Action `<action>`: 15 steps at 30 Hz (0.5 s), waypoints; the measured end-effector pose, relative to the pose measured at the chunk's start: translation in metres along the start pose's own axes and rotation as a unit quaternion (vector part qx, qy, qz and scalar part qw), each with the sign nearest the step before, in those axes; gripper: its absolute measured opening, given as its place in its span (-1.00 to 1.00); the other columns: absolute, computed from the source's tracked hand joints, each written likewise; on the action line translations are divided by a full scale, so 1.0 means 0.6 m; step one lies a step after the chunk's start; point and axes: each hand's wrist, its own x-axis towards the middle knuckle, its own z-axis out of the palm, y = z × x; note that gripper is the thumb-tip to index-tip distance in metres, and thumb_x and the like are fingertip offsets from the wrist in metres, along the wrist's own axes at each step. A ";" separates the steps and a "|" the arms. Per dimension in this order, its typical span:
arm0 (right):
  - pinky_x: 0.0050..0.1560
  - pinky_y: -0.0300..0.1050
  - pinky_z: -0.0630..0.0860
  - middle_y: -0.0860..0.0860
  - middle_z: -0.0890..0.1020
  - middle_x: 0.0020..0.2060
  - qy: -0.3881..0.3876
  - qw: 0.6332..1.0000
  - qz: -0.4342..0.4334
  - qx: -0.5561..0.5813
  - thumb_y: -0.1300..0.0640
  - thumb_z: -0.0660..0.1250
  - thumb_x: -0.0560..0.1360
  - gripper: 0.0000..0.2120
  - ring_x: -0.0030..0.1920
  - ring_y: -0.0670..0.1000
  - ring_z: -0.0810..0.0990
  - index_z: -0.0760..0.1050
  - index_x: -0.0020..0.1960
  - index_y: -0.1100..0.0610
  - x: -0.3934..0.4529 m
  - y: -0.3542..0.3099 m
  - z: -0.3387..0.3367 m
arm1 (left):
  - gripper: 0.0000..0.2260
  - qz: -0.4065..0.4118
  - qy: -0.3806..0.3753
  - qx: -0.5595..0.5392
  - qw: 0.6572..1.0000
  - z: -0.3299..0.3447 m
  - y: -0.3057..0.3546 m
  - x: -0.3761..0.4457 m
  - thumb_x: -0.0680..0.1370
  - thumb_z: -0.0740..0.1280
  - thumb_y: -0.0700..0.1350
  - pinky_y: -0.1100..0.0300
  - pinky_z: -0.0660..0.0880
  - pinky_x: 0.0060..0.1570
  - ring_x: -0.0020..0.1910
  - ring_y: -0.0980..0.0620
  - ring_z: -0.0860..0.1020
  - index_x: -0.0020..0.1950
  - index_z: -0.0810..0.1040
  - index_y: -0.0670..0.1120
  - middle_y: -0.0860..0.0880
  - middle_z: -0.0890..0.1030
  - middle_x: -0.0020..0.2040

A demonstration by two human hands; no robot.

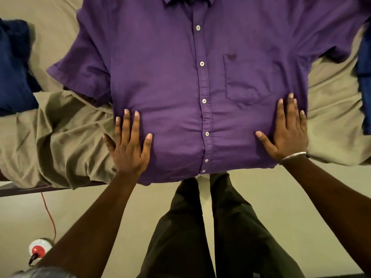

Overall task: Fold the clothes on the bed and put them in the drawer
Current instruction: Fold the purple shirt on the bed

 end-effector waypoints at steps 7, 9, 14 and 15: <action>0.51 0.27 -0.04 0.17 0.09 0.57 0.094 0.984 -0.135 0.066 -0.31 0.19 0.54 -0.21 0.58 0.10 0.06 0.16 0.57 0.17 0.128 -0.205 -0.032 | -0.64 -0.281 0.202 -0.222 0.912 -0.066 0.033 0.077 0.61 0.19 0.08 -0.04 0.21 0.26 0.27 -0.20 0.38 0.24 0.47 -0.15 -0.20 0.46 0.22; 0.51 0.26 -0.04 0.13 0.11 0.58 0.072 0.981 -0.167 0.065 -0.37 0.16 0.53 -0.19 0.58 0.07 0.07 0.17 0.57 0.15 0.174 -0.277 -0.026 | -0.54 -0.331 0.192 -0.209 0.900 -0.084 0.025 0.118 0.60 0.23 0.12 -0.03 0.18 0.31 0.34 -0.22 0.35 0.35 0.42 -0.19 -0.22 0.42 0.30; 0.51 0.29 -0.06 0.05 0.00 0.61 -0.023 0.992 -0.124 0.029 -0.45 0.06 0.47 -0.13 0.59 0.05 -0.02 0.06 0.60 0.04 0.221 -0.342 0.020 | -0.14 -0.333 0.132 -0.264 0.896 -0.119 -0.030 0.203 0.46 0.39 0.28 -0.14 0.10 0.45 0.50 -0.26 0.16 0.56 0.14 -0.16 -0.24 0.22 0.49; 0.52 0.28 -0.06 0.03 -0.01 0.61 -0.032 0.992 -0.115 0.025 -0.46 0.04 0.47 -0.13 0.59 0.05 -0.04 0.03 0.61 0.02 0.218 -0.340 0.028 | -0.10 -0.366 0.123 -0.291 0.875 -0.125 -0.036 0.216 0.44 0.41 0.29 -0.18 0.09 0.45 0.54 -0.24 0.10 0.59 0.08 -0.09 -0.21 0.15 0.55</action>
